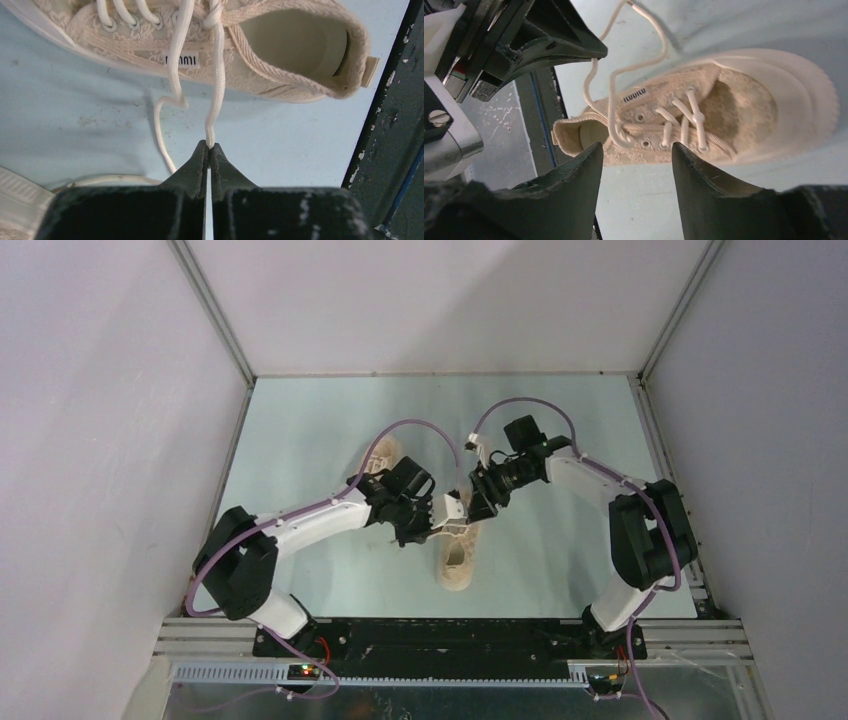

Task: Tie the shoes
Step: Pick up the shoelace at the center of the board.

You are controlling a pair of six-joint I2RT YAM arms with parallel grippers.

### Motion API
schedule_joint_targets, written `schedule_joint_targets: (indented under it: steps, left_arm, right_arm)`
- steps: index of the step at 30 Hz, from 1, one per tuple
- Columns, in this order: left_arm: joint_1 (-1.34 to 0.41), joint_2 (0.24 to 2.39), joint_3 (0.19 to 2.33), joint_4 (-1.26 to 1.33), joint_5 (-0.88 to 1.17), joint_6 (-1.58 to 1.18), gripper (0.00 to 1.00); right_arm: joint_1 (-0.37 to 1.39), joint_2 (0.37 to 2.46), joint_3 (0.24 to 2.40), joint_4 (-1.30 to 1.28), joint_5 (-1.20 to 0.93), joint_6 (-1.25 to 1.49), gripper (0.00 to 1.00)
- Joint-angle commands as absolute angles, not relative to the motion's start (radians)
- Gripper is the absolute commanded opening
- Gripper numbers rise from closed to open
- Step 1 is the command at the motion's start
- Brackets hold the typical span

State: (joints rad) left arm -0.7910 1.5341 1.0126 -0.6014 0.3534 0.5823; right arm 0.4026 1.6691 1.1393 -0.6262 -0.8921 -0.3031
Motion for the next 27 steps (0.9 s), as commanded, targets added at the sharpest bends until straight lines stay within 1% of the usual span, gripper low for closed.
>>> schedule_joint_targets:
  steps: [1,5,10,13,15,16,17,18,19,24,27]
  left_arm:
    - [-0.779,1.486,0.987,-0.565,0.391,0.519,0.0]
    - [-0.777,1.48,0.974,-0.55,0.395,0.51,0.0]
    - [-0.777,1.474,0.96,-0.536,0.403,0.499,0.0]
    - [-0.777,1.472,0.959,-0.534,0.395,0.499,0.0]
    - [-0.777,1.468,0.955,-0.532,0.387,0.501,0.0]
    - [-0.776,1.467,0.951,-0.533,0.381,0.505,0.0]
    - [-0.776,1.463,0.949,-0.534,0.376,0.509,0.0]
    - [-0.776,1.461,0.94,-0.539,0.361,0.523,0.0]
    - [-0.775,1.452,0.935,-0.541,0.352,0.532,0.0]
    - [-0.775,1.405,0.872,-0.572,0.278,0.618,0.0]
    - [-0.775,1.366,0.837,-0.598,0.25,0.657,0.0]
  right_arm:
    - [0.428,1.709,1.185,-0.549,-1.013,-0.282,0.56]
    - [0.442,1.745,1.202,-0.573,-1.045,-0.304,0.57]
    - [0.481,1.784,1.202,-0.581,-1.025,-0.32,0.57]
    - [0.509,1.812,1.209,-0.58,-0.985,-0.319,0.54]
    - [0.518,1.83,1.225,-0.604,-0.968,-0.323,0.45]
    - [0.518,1.831,1.228,-0.612,-0.954,-0.316,0.31]
    - [0.512,1.827,1.23,-0.615,-0.945,-0.311,0.24]
    - [0.506,1.816,1.231,-0.617,-0.922,-0.294,0.09]
    - [0.486,1.809,1.23,-0.622,-0.911,-0.283,0.01]
    - [0.378,1.737,1.214,-0.646,-0.853,-0.249,0.0]
    - [0.315,1.735,1.212,-0.693,-0.814,-0.257,0.0]
